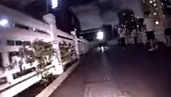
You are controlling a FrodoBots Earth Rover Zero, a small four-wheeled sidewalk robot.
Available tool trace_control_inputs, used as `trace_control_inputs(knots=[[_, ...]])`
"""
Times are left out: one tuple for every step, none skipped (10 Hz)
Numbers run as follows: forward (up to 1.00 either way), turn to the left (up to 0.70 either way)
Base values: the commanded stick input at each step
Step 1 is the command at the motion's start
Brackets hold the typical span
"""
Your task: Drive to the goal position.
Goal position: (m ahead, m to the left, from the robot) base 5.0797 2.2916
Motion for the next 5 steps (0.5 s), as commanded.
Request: trace_control_inputs(knots=[[0.36,0.00],[0.38,0.00],[0.38,0.00],[0.45,0.00],[0.45,0.00]])
